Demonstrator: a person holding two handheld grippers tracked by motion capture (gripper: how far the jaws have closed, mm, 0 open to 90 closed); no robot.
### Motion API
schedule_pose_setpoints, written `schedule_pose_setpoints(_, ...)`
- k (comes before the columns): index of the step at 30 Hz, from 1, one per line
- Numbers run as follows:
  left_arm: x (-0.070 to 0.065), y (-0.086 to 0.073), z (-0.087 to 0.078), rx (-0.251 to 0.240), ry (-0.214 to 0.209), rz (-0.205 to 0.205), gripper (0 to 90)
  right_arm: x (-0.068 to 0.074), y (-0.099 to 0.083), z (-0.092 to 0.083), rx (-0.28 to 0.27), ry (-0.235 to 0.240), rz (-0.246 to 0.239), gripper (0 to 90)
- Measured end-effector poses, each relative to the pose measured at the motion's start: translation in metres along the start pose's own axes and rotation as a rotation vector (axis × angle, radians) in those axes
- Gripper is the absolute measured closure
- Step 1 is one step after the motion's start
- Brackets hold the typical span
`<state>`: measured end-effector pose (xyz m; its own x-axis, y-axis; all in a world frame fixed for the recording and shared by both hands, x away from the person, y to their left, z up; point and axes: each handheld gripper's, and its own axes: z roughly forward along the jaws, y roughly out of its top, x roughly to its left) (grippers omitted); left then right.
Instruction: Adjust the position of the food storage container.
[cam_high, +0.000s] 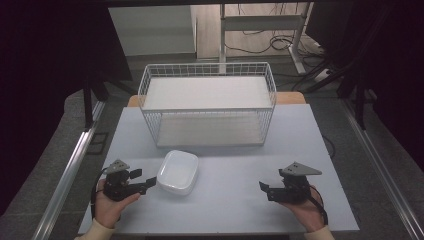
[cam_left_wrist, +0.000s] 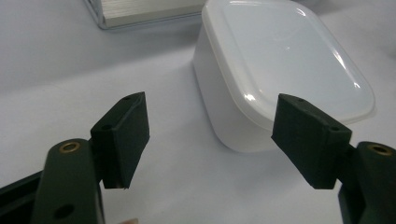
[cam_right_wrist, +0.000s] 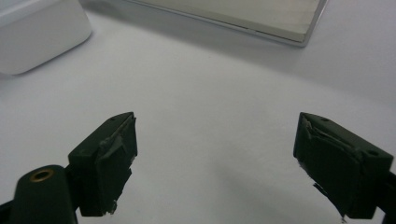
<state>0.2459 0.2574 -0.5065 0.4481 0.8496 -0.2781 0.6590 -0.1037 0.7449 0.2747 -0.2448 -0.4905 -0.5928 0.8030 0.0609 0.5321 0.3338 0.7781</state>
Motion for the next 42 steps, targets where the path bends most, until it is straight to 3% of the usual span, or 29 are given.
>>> schedule_pose_setpoints(13,-0.002,0.001,-0.004,-0.007,-0.005,0.002,27.2,0.006,0.002,-0.005,0.000,-0.004,-0.029,19.9)
schedule_pose_setpoints(21,-0.004,0.002,-0.005,-0.008,-0.009,0.006,27.9,0.002,0.001,-0.006,-0.004,-0.004,-0.006,21.6)
schedule_pose_setpoints(24,-0.005,0.004,-0.008,-0.012,-0.041,-0.008,29.1,0.001,0.001,-0.007,-0.007,-0.009,-0.004,22.0)
schedule_pose_setpoints(26,-0.007,0.006,-0.010,-0.019,-0.053,-0.005,31.5,0.001,0.002,-0.007,-0.008,-0.011,-0.003,22.3)
schedule_pose_setpoints(31,-0.008,0.015,-0.016,-0.030,-0.034,0.010,33.0,-0.002,0.002,-0.009,-0.010,-0.016,0.002,23.0)
schedule_pose_setpoints(42,-0.006,0.035,-0.024,-0.003,-0.040,0.016,34.2,0.000,0.003,-0.008,-0.008,-0.017,-0.004,23.7)
